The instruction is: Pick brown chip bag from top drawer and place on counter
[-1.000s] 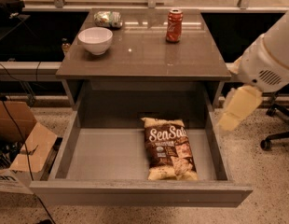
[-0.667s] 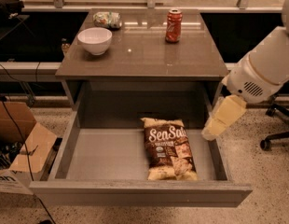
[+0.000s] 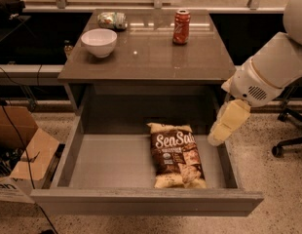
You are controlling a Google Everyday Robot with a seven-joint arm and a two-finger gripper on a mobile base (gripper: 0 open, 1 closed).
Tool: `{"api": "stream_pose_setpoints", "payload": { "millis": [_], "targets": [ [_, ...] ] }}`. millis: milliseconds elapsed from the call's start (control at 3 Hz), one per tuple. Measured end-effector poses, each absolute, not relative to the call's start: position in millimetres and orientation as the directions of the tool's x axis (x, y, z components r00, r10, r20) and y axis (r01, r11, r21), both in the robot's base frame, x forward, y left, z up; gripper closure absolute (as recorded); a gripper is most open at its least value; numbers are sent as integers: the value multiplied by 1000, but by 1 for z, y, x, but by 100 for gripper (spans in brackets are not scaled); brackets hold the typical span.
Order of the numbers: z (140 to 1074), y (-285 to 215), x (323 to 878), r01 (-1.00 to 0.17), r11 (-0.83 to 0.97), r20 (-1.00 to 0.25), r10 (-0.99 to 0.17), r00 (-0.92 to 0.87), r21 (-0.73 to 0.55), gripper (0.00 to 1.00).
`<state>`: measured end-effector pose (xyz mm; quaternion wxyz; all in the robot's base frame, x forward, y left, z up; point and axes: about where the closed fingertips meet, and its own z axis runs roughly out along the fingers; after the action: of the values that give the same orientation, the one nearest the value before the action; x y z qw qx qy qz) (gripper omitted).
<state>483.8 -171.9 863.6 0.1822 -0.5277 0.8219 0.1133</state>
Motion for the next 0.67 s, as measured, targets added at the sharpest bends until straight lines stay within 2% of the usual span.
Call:
{"api": "stream_pose_setpoints", "payload": {
  "millis": [667],
  "targets": [
    [814,-134,511,-864,499,-490,-737,-466,71,0]
  ]
}}
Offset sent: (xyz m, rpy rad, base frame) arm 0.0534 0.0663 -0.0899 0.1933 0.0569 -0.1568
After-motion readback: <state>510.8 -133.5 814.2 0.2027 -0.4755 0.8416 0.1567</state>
